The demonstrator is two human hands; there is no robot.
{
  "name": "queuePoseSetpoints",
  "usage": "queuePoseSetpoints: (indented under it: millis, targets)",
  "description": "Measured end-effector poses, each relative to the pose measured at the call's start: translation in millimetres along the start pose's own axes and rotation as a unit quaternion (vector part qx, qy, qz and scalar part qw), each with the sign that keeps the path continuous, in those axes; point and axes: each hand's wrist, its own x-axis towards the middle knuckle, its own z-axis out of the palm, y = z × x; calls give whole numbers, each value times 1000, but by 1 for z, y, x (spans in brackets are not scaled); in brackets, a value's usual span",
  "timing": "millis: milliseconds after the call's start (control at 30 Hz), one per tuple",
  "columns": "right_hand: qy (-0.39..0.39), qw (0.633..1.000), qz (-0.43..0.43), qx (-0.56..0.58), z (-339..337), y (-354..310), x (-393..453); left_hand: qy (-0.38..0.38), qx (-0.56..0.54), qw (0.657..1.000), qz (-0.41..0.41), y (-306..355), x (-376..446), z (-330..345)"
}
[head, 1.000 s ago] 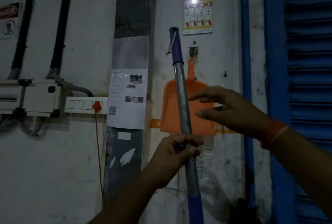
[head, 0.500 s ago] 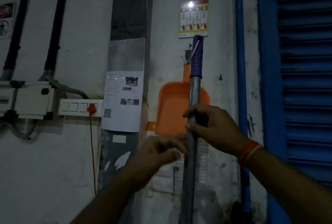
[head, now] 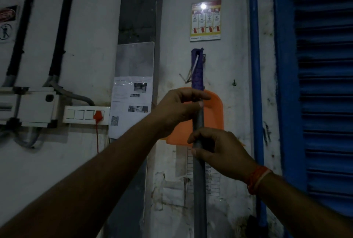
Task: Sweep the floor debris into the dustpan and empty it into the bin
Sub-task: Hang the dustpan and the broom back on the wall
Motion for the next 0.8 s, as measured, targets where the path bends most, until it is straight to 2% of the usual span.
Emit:
queuePoseSetpoints:
  millis: [133,200,267,333,367,400,467,500,567,667,800]
  targets:
    - [-3,1000,5,-1,-1,1,-6,-11,24,1000,5,-10,3,10]
    - [-31,999,8,-12,-7,-3,-8,-7,22,1000,14,-15,3,15]
    - [-134,989,29,-59,-25,-16,-7,-7,12,1000,9,-19,2,18]
    - [-248,963,59,-85,-53,-34,-5,-15,1,1000,-6,-22,2,20]
    - [-249,962,58,-96,-67,-42,-1,-22,-4,1000,-13,-25,1,20]
    - [-205,972,36,-114,-81,-48,5,-32,-7,999,-18,-26,1,21]
    - [-54,983,-49,-169,-104,-52,21,-44,-8,999,-28,-28,0,26]
    - [5,973,-100,-209,-114,-51,31,-47,-3,998,-31,-28,0,29]
    - [49,936,-180,-299,-129,-48,54,-59,16,998,-27,-27,0,36]
    - [15,895,-235,-378,-144,-44,84,-76,37,996,-19,-24,1,46]
    - [-109,859,-238,-440,-148,-45,103,-73,60,995,-12,-21,3,54]
